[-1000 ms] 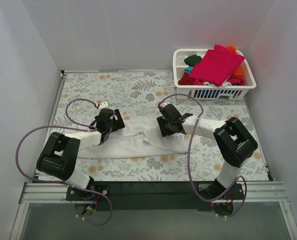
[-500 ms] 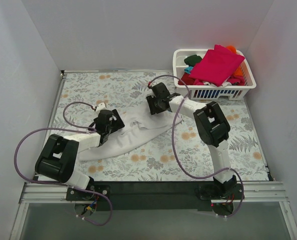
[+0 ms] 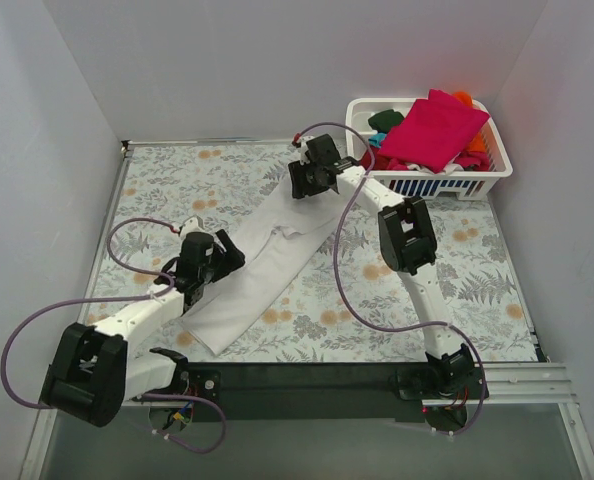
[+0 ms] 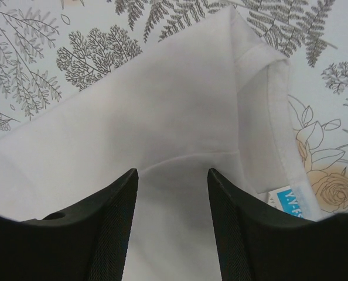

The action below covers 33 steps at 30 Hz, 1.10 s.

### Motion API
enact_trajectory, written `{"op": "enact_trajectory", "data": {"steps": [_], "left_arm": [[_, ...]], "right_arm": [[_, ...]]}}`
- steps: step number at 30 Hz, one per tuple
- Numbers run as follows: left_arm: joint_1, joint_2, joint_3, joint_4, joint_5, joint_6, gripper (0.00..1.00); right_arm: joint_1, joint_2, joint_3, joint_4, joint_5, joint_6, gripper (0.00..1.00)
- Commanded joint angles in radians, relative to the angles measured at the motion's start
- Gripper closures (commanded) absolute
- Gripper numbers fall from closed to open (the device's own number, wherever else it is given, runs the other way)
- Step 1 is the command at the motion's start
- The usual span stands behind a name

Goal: Fold and stack the t-shirts
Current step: Fold the tshirt

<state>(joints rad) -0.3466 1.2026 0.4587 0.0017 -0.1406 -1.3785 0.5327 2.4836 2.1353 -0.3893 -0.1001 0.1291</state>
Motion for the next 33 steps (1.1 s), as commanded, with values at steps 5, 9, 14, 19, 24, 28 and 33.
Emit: {"op": "enact_trajectory", "data": {"steps": [5,9,14,19,24,28,33], "left_arm": [[-0.005,-0.14,0.057,-0.06,0.038,0.021,0.29],[-0.006,-0.107,0.043,-0.054,0.05,0.021,0.29],[-0.023,-0.04,0.026,-0.02,0.084,0.013,0.29],[-0.048,-0.006,0.021,-0.011,0.088,0.012,0.29],[-0.06,0.002,0.009,-0.008,0.101,0.012,0.29],[-0.066,0.005,-0.009,-0.008,0.108,0.009,0.29],[-0.071,0.006,-0.035,-0.008,0.124,-0.002,0.29]], "right_arm": [[0.001,-0.275,-0.116,0.101,-0.078,-0.077,0.52],[0.003,-0.413,-0.296,0.161,-0.07,-0.071,0.51],[0.003,-0.492,-0.471,0.17,-0.061,-0.037,0.51],[0.024,-0.497,-0.548,0.175,-0.033,-0.031,0.51],[0.035,-0.465,-0.6,0.175,-0.006,-0.016,0.52],[0.038,-0.431,-0.609,0.173,0.003,0.001,0.52],[0.047,-0.367,-0.589,0.168,0.008,0.012,0.52]]}}
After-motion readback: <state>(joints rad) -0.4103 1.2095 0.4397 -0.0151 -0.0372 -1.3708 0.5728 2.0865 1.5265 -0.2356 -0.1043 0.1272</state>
